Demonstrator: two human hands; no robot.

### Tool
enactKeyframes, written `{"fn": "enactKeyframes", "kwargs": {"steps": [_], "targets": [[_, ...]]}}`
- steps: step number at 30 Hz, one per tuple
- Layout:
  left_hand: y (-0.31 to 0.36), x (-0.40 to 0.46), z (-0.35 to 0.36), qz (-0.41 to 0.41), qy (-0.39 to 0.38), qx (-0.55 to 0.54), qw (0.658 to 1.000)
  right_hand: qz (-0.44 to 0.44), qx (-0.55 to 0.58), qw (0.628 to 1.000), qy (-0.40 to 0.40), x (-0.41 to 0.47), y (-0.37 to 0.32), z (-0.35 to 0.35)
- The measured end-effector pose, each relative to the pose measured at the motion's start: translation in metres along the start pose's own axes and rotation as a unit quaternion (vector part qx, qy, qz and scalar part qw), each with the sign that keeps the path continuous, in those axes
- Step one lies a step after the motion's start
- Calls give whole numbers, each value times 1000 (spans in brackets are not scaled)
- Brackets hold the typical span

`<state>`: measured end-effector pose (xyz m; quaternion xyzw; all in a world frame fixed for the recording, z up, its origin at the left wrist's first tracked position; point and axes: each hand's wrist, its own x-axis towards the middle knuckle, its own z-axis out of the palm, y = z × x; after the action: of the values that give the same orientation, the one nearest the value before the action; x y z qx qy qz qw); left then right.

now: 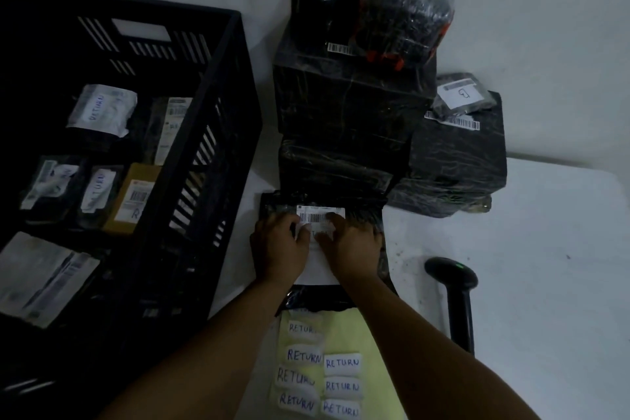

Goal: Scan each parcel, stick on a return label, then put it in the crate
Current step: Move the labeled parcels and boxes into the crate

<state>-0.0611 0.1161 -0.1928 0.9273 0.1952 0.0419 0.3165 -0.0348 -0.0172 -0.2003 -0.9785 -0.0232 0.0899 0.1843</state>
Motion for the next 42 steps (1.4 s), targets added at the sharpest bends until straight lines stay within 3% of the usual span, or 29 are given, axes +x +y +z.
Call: {"fn": "enactKeyframes", "kwargs": {"steps": [10, 15, 21, 31, 37, 42], "targets": [[-9, 5, 3, -16, -30, 23, 999, 120, 23, 991, 46, 5, 14, -7], [-10, 9, 2, -32, -10, -22, 999, 112, 20, 989, 91, -2, 11, -3], [-2, 19, 9, -73, -4, 18, 997, 120, -24, 989, 79, 4, 10, -2], [-9, -2, 4, -24, 0, 37, 999, 126, -49, 989, 60, -16, 18, 0], [-13, -5, -13, -106, 7, 30, 994, 196, 23, 979, 52, -22, 19, -10], [-12, -23, -19, -193, -34, 9, 981, 240, 84, 967, 11, -27, 26, -18]]}}
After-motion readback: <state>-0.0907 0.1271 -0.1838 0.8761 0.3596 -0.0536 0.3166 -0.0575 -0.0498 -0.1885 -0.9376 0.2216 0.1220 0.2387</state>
